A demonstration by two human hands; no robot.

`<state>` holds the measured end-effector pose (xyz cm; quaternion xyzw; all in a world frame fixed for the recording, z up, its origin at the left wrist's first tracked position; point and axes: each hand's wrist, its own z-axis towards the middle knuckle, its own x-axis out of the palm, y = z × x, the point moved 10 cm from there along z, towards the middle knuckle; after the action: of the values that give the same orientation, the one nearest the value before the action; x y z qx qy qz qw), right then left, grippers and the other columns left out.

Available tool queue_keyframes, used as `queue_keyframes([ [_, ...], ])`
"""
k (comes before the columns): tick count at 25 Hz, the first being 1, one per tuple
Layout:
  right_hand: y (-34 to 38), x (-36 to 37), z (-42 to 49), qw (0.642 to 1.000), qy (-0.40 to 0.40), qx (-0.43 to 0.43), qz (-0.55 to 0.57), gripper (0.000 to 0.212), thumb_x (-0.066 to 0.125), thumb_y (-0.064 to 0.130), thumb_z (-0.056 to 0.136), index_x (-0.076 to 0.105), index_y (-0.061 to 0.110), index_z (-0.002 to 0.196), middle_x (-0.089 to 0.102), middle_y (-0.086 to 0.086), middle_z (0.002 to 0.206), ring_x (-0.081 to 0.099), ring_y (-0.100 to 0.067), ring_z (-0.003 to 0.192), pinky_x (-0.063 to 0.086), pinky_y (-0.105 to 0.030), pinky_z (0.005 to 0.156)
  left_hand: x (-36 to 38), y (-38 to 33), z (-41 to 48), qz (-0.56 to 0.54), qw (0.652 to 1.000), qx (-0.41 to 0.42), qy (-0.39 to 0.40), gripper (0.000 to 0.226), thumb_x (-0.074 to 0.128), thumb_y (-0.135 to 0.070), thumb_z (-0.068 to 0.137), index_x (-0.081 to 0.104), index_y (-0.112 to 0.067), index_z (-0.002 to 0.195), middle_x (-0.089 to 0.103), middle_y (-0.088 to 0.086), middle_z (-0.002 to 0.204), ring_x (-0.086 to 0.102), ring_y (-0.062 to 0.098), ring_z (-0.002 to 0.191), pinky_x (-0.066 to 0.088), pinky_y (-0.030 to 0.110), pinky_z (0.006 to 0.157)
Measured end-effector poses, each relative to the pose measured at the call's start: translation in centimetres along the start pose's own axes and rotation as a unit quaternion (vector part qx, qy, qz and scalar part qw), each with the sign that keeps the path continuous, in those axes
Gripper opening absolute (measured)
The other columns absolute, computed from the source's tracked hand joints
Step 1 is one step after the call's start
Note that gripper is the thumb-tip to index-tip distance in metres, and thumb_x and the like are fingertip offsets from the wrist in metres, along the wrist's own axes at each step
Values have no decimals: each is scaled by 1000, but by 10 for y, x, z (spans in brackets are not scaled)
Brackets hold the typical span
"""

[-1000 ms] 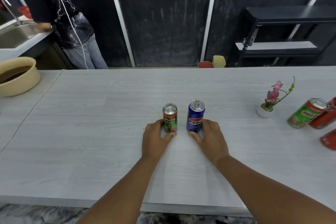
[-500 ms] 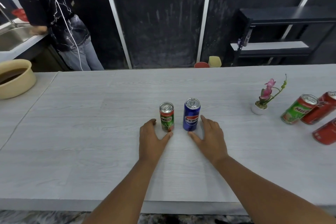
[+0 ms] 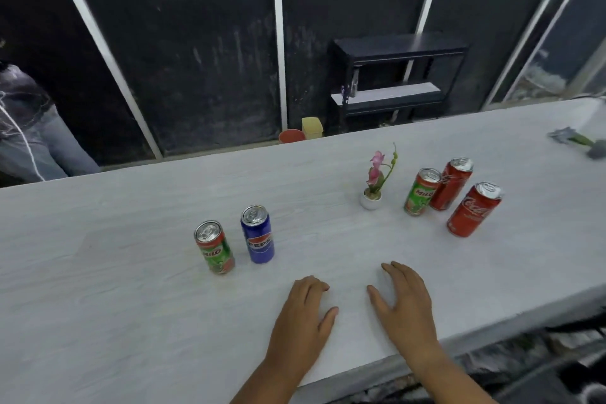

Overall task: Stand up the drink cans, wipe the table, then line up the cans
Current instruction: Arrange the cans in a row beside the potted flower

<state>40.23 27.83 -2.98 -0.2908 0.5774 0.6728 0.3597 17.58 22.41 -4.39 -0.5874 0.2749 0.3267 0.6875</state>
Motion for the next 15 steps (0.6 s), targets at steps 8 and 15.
queue_keyframes([
  [8, -145, -79, 59, 960, -106, 208, 156, 80, 78, 45, 93, 39, 23, 159, 46, -2, 159, 41, -23, 147, 37, -47, 122, 82, -79, 120, -129, 988, -6, 80, 54, 69, -47, 102, 53, -29, 151, 52, -13, 156, 45, 5, 149, 34, 21, 124],
  [15, -183, -98, 126, 939, -171, 246, 167, 94, 84, 75, 68, 48, 36, 145, 63, 8, 139, 58, -16, 128, 49, -47, 111, 130, -127, 227, -177, 979, -58, 81, 80, 80, -43, 95, 41, -23, 162, 49, -5, 164, 48, 13, 149, 42, 32, 122],
])
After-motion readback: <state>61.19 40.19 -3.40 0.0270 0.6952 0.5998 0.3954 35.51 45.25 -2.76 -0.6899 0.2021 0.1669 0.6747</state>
